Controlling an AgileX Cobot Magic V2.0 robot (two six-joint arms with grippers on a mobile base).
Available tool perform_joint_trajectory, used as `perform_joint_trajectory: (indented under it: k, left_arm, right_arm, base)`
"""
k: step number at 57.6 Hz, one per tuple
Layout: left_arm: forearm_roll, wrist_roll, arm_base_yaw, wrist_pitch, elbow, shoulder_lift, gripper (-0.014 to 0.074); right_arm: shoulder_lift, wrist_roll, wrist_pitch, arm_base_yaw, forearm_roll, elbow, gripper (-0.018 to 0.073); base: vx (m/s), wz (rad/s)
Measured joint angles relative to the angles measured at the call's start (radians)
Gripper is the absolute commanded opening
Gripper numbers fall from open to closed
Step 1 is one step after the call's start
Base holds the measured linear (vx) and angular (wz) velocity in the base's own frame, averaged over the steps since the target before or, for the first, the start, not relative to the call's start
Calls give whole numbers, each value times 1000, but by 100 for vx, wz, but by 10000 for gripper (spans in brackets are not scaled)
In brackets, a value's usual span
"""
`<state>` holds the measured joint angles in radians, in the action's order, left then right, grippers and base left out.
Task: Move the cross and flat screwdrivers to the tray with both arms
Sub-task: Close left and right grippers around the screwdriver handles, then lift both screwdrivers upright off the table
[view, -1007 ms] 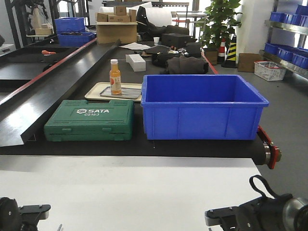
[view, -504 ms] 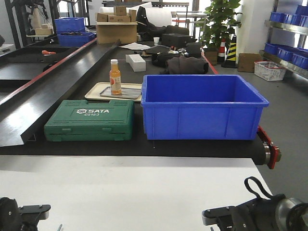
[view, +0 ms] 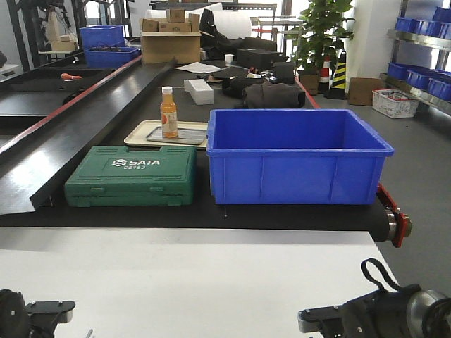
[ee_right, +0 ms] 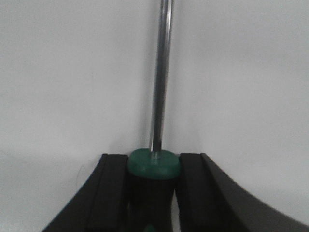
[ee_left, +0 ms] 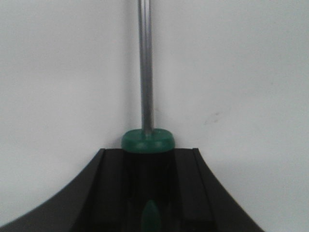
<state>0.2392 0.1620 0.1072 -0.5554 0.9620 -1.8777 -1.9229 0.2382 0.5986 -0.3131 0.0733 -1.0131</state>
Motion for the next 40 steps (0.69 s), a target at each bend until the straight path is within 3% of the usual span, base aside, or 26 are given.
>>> perform_joint_trajectory:
  k: [22,40]
  left_arm:
    - [10,11,0,-5,-4,296,-1]
    - [57,12,0,24,-10,630,-1]
  right_arm:
    - [350,3,32,0,-73,9,-9]
    - [658,3,23,0,-73,10,-9]
  base:
    - [0,0]
    - [0,0]
